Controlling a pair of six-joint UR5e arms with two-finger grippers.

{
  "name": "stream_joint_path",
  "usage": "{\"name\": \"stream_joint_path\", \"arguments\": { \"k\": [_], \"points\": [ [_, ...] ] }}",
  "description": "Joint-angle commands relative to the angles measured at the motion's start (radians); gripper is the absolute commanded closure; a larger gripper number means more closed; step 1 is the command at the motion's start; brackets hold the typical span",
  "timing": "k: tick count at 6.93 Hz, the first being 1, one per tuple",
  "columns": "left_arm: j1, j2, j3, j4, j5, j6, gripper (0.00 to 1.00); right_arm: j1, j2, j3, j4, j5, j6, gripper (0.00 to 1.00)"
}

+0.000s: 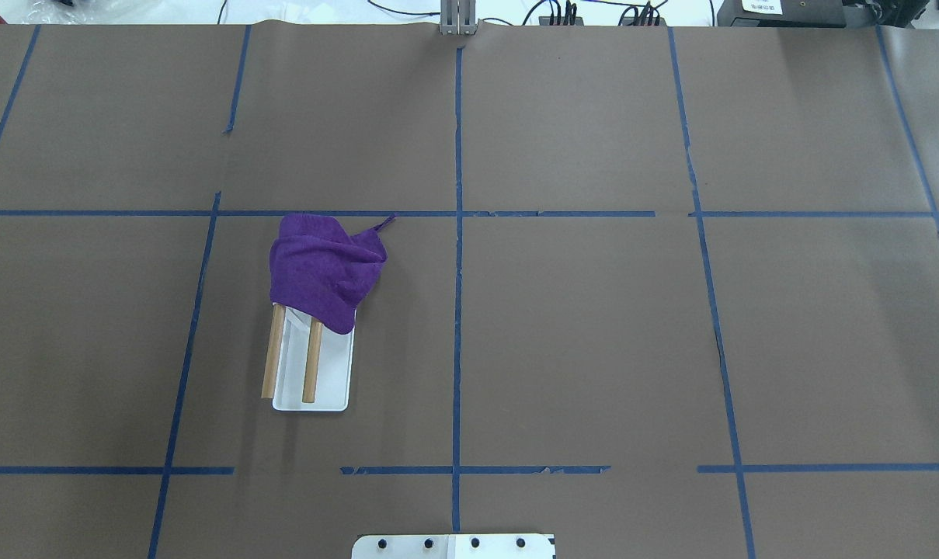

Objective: Hang towel on rack

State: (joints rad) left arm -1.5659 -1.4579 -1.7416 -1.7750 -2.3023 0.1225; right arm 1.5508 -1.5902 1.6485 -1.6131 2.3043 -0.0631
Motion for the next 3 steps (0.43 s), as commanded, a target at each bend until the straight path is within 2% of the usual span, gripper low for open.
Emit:
{"name": "stream_joint_path", "arguments": {
  "k": [1,3],
  "points": [
    [-0.009,0.04,0.028,0.005,-0.014,-0.001,0.0,0.0,0.005,0.011,0.019,0.007,0.017,0.0],
    [-0.011,0.047,0.036,0.02,-0.009,-0.007,0.0,0.0,0.006,0.037,0.005,0.006,0.017,0.0]
  ]
}}
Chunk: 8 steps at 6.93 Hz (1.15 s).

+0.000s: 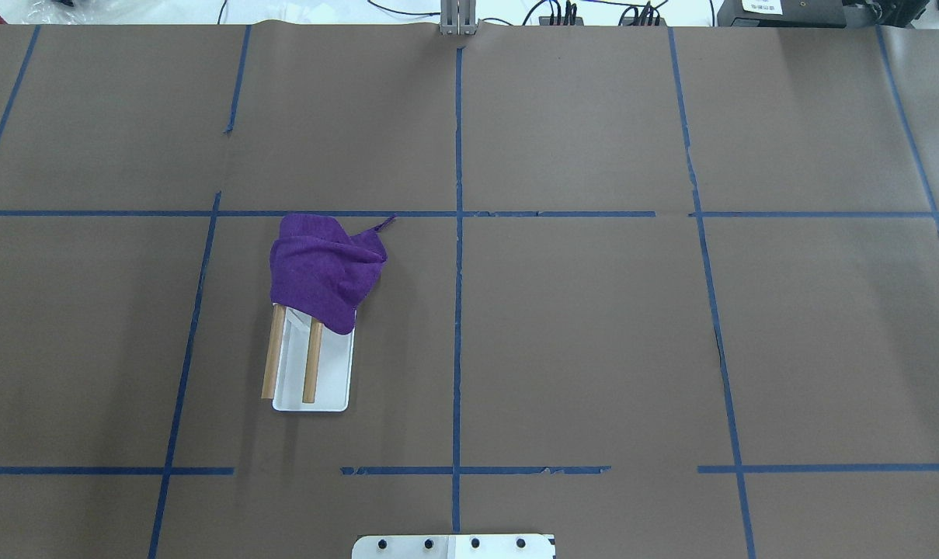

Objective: Hang towel on rack

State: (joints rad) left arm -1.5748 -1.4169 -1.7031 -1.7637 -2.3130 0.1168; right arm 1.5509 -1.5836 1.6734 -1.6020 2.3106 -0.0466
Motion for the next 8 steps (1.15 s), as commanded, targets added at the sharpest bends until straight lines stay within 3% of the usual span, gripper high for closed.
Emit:
{"name": "stream_joint_path", "arguments": {
  "k": [1,8],
  "points": [
    [-0.001,0.006,0.019,0.012,0.003,-0.005,0.0,0.0,-0.007,0.012,-0.004,-0.003,0.005,0.0],
    [-0.001,0.018,-0.009,0.016,0.007,-0.023,0.0,0.0,-0.009,0.006,0.005,-0.004,0.039,0.0]
  ]
}}
